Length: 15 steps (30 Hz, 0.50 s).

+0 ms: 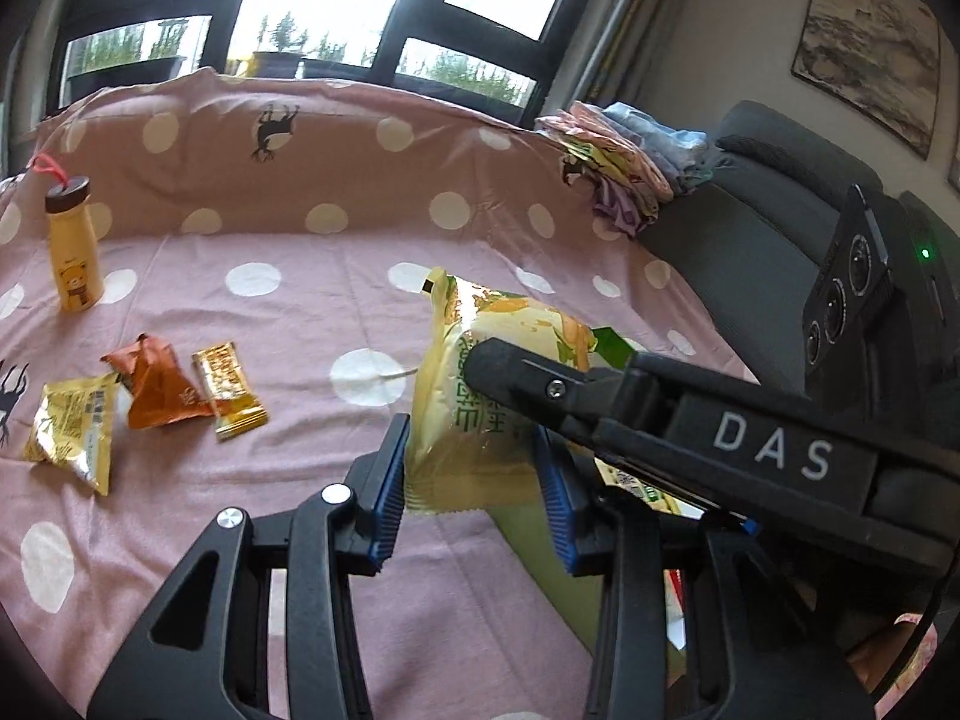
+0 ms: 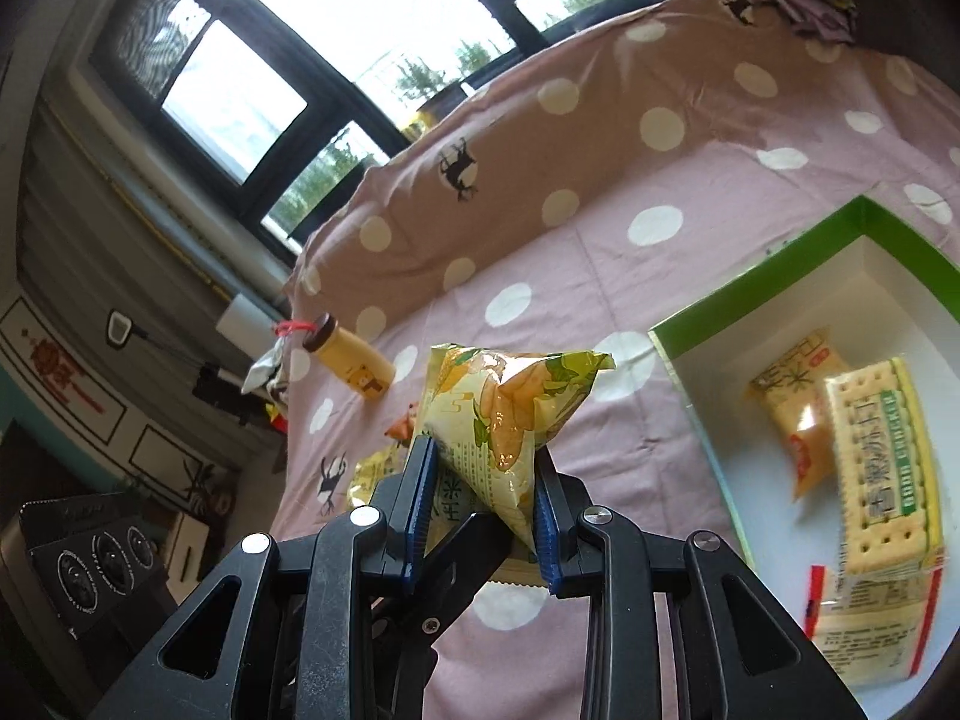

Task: Organize snacks
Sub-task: 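Carry the cake packet with the right tool and lower into the box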

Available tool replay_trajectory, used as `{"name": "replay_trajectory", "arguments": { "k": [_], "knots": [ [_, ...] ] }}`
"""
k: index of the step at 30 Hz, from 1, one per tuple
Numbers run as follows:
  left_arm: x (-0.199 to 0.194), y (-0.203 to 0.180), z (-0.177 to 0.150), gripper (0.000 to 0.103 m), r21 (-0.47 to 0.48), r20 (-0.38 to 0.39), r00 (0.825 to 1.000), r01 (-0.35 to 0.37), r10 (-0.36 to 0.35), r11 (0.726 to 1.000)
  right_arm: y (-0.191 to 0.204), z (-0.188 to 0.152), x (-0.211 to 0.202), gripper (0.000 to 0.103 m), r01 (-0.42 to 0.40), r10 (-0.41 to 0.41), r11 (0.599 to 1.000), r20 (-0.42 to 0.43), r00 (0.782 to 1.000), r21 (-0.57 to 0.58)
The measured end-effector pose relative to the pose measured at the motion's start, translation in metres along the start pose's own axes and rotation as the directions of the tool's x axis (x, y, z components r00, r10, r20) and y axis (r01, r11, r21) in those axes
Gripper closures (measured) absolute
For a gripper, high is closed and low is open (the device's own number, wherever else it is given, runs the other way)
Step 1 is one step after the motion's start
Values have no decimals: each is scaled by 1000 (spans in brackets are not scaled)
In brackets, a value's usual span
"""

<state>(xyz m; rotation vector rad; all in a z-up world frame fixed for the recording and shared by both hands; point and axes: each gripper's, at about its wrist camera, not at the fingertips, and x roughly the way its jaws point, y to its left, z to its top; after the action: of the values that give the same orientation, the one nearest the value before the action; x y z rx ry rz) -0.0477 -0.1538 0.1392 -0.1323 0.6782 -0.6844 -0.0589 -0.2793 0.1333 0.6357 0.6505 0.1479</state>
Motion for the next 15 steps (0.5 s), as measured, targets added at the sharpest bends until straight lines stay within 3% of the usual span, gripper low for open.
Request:
{"name": "replay_trajectory", "arguments": {
  "k": [5,9,15],
  "knots": [
    [36,-22,2,64,40,-58,994,95,-92,995,-34,10,-19,70,66,-72,993,66,995,95],
    [67,-30,2,66,23,-133,978,166,-162,986,-58,15,-24,71,116,-130,979,72,989,168],
    [97,-47,2,66,71,-200,965,187,-169,980,-90,18,-27,72,157,-178,956,64,982,248]
  ]
}}
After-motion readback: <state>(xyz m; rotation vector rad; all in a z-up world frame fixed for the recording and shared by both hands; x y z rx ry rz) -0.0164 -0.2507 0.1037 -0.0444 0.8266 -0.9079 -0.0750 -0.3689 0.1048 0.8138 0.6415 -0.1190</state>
